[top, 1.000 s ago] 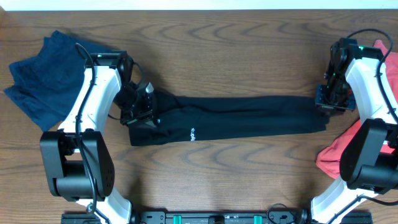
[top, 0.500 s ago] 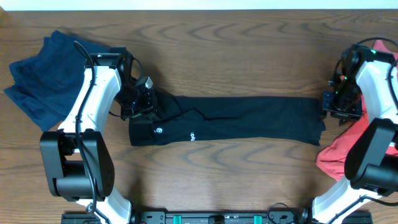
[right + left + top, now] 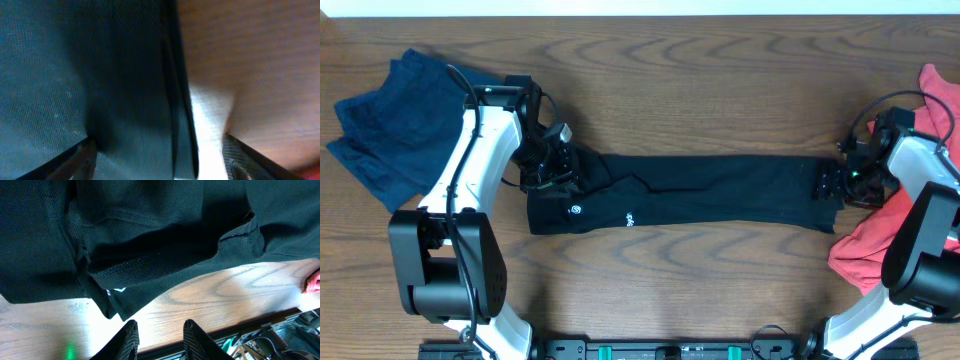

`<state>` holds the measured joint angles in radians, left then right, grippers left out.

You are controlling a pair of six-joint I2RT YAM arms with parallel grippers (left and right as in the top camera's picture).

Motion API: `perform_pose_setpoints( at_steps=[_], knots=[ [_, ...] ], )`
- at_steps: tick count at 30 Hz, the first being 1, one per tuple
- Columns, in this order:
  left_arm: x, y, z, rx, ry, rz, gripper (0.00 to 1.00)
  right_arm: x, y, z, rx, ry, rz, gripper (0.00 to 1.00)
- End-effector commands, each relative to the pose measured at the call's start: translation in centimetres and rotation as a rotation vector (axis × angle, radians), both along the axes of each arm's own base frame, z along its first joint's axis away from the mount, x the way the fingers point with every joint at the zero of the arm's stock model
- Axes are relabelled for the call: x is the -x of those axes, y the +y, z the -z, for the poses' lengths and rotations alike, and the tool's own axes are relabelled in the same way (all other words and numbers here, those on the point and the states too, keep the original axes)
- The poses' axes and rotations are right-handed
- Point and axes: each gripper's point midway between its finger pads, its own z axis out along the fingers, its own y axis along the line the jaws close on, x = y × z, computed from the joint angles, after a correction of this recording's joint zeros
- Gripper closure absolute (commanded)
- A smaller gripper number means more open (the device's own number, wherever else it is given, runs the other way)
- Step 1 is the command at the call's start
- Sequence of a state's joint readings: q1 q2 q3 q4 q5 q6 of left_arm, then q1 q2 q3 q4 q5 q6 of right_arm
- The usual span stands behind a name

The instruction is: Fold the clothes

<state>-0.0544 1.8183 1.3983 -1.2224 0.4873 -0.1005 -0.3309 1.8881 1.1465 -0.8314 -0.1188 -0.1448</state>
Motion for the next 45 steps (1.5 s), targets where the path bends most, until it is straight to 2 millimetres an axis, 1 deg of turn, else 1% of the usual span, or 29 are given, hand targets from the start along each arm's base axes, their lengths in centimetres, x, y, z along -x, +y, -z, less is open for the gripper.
perform_pose_setpoints(
  at_steps=[1,2,3,5,6,11,13,14,15,16,19,21,23,25,27,30,39,42,45],
  knots=[
    [-0.1,0.0,-0.1,-0.002,0.002,-0.001,0.68,0.6,1.8,1.5,-0.091,-0.015,-0.014,0.32],
    [-0.1,0.0,-0.1,-0.002,0.003,-0.002,0.68,0.7,1.8,1.7,-0.092,-0.015,-0.014,0.44],
    [0.0,0.0,-0.1,-0.002,0.003,-0.001,0.68,0.8,1.9,1.8,-0.093,-0.013,-0.014,0.60],
    [-0.1,0.0,-0.1,-0.003,0.002,-0.001,0.68,0.8,1.9,1.7,-0.093,-0.012,-0.014,0.90],
    [-0.1,0.0,-0.1,-0.003,0.002,-0.001,0.68,0.7,1.8,1.6,-0.092,-0.015,-0.013,0.99],
    [-0.1,0.0,-0.1,-0.003,0.002,-0.001,0.68,-0.3,1.4,0.2,-0.088,-0.023,-0.008,0.99],
    [-0.1,0.0,-0.1,-0.003,0.001,-0.001,0.68,-0.9,1.2,-0.4,-0.082,-0.028,0.002,0.97],
    [-0.1,0.0,-0.1,-0.003,0.001,-0.001,0.68,-1.1,1.1,-0.7,-0.081,-0.031,0.002,0.79],
    [-0.1,0.0,-0.1,-0.003,0.001,-0.001,0.68,-1.2,1.0,-0.9,-0.080,-0.033,0.002,0.54],
    [-0.1,0.0,-0.1,-0.003,0.001,-0.001,0.68,-1.3,1.0,-1.1,-0.079,-0.035,0.001,0.35],
    [-0.1,0.0,0.0,-0.003,-0.002,-0.001,0.68,-1.2,0.0,-1.2,-0.025,-0.013,0.028,0.35],
    [-0.2,0.0,-0.1,-0.003,-0.003,-0.001,0.68,-1.4,-1.0,-1.6,0.025,-0.010,0.041,0.38],
    [-0.1,0.0,-0.1,-0.002,-0.002,-0.001,0.68,-2.2,-1.7,-2.2,0.059,-0.029,0.059,0.41],
    [-0.2,0.0,-0.1,-0.002,-0.002,-0.001,0.68,-3.3,-1.9,-2.8,0.060,-0.067,0.058,0.43],
    [-0.2,0.0,-0.1,-0.002,-0.002,-0.001,0.68,-3.9,-1.5,-2.9,0.034,-0.097,0.057,0.45],
    [-0.2,0.0,-0.1,-0.002,-0.002,-0.001,0.68,-4.1,-0.8,-2.7,-0.006,-0.107,0.054,0.50],
    [-0.2,0.0,-0.1,-0.002,-0.002,-0.001,0.68,-3.4,0.7,-0.8,-0.075,-0.123,0.045,0.51],
    [-0.2,0.0,-0.1,-0.002,-0.002,-0.001,0.68,-3.2,1.1,-0.6,-0.093,-0.122,0.044,0.54],
    [-0.2,0.0,-0.1,-0.002,-0.002,-0.001,0.68,-3.4,1.2,-0.6,-0.090,-0.126,0.040,0.62]
  ],
)
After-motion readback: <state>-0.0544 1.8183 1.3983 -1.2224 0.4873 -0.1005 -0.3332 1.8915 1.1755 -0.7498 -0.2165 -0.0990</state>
